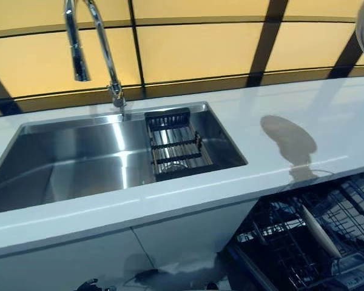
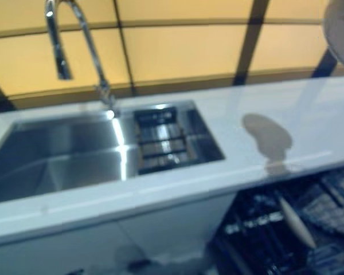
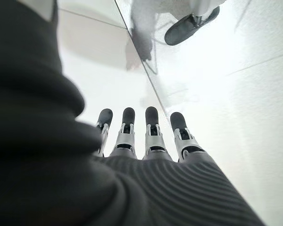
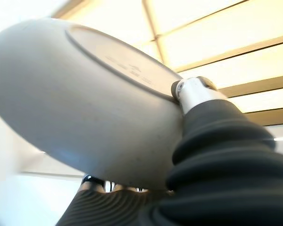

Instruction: Take plates into dishwasher

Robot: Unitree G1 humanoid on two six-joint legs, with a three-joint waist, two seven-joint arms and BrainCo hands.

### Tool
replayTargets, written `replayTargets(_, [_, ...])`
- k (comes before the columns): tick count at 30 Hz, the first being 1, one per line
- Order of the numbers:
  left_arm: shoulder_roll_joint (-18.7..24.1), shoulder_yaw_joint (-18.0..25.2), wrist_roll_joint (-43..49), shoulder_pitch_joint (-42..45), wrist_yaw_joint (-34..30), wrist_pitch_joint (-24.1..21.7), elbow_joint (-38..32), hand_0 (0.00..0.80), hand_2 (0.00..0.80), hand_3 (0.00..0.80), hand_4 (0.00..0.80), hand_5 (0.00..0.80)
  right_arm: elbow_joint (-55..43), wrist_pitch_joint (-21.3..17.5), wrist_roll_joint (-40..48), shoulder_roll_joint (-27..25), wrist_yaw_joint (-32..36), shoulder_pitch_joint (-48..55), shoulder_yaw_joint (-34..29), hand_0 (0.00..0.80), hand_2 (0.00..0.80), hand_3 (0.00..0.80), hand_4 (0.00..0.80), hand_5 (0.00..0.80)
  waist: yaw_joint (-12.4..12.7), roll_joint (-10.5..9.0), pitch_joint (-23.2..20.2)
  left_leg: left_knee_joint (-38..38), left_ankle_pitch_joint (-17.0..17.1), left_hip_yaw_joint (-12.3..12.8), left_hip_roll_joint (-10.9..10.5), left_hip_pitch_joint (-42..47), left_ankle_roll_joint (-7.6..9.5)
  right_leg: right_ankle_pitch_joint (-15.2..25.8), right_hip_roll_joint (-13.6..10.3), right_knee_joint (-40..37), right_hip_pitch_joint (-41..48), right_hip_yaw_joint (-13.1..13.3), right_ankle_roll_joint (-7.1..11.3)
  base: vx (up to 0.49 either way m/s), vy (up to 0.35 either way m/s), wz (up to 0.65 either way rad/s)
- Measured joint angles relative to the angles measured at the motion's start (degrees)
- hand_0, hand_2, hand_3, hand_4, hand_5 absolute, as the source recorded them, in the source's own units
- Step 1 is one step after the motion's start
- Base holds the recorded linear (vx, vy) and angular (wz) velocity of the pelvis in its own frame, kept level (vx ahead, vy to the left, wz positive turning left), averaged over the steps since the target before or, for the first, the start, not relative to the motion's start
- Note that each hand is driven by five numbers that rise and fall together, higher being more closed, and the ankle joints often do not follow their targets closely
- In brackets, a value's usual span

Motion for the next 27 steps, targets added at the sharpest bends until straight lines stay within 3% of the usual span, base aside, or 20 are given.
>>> replayTargets(8, [-0.5,-0.1,0.0,-1.2,-0.3,0.2,0.0,0.000,0.000,0.000,0.000,0.000,0.1,2.2,4.1,0.0,4.7,16.6,-13.9,0.800,0.800,0.800,0.800,0.800,-2.9,0.48,0.6,0.0,-1.3,3.5,0.2,1.6,-0.22,0.1,0.5,0.0,-0.6,3.2,0.08,-0.026,0.011,-0.21])
replayTargets(15, [-0.3,-0.1,0.0,-2.6,-0.9,1.4,0.0,0.000,0.000,0.000,0.000,0.000,-1.0,3.0,3.1,1.3,9.8,25.9,-18.5,0.800,0.800,0.800,0.800,0.800,-5.4,0.22,3.7,0.0,-1.5,4.3,0.1,2.5,-0.27,0.2,0.8,0.0,-0.6,4.6,0.24,-0.012,-0.001,-0.12])
replayTargets(27, [-0.3,-0.3,0.0,-3.3,-1.6,3.3,0.5,0.000,0.000,0.000,0.000,0.000,-13.8,3.1,-3.1,14.2,14.9,39.2,-21.7,0.800,0.800,0.800,0.800,0.800,-7.1,1.23,5.9,0.0,-2.1,5.1,0.0,2.7,-0.14,0.3,0.7,0.0,-0.8,5.0,0.26,0.020,-0.010,-0.03])
